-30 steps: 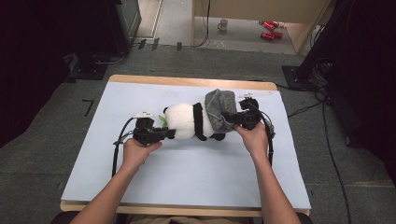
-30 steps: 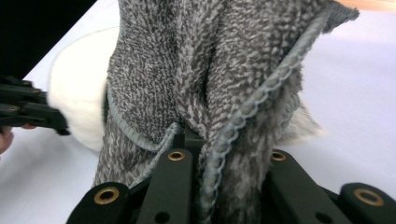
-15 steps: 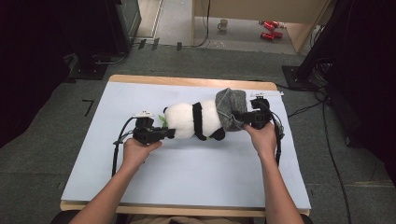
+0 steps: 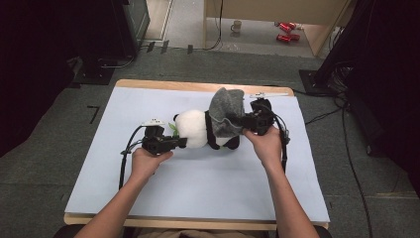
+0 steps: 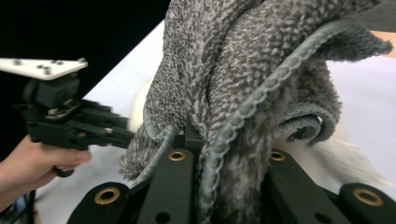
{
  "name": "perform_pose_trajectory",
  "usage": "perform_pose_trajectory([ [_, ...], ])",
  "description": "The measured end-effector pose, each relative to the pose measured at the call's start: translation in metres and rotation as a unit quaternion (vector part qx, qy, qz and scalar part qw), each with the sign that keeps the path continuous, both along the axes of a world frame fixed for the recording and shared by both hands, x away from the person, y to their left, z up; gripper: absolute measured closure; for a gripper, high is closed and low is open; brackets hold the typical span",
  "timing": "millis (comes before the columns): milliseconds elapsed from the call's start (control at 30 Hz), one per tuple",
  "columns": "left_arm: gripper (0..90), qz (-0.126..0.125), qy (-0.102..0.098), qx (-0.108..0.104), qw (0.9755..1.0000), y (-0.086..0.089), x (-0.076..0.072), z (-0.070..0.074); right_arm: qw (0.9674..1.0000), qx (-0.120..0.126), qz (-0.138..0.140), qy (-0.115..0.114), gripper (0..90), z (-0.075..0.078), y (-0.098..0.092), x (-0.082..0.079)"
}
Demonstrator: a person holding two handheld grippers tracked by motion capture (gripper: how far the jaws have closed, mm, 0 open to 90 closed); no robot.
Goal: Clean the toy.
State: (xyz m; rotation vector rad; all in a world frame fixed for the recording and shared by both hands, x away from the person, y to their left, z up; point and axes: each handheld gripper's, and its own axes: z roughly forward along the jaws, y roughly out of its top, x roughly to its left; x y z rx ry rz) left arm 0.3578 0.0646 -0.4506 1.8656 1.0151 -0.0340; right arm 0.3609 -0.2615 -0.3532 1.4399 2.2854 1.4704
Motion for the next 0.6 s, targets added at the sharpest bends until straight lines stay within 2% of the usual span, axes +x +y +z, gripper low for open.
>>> perform_pose_trajectory([
  [200,73.7,0.0,0.0,-0.001,1.0,-0.002,-0.006,-0.001,0.9991,-0.001,0.043,-0.002,81.3,0.0,0.031,0.0],
  [367,73.5,0.001,-0.002,0.003,1.0,-0.002,-0.012,0.0,0.9969,0.0,0.078,-0.003,81.2,-0.002,0.059,-0.002],
  [500,73.4,0.002,-0.003,0.005,1.0,-0.002,-0.015,-0.001,0.9947,0.011,0.102,0.006,81.2,-0.013,0.08,-0.001],
  [600,73.4,0.004,-0.005,0.005,1.0,0.0,-0.017,-0.001,0.9935,-0.002,0.112,0.023,81.1,-0.029,0.094,0.002],
])
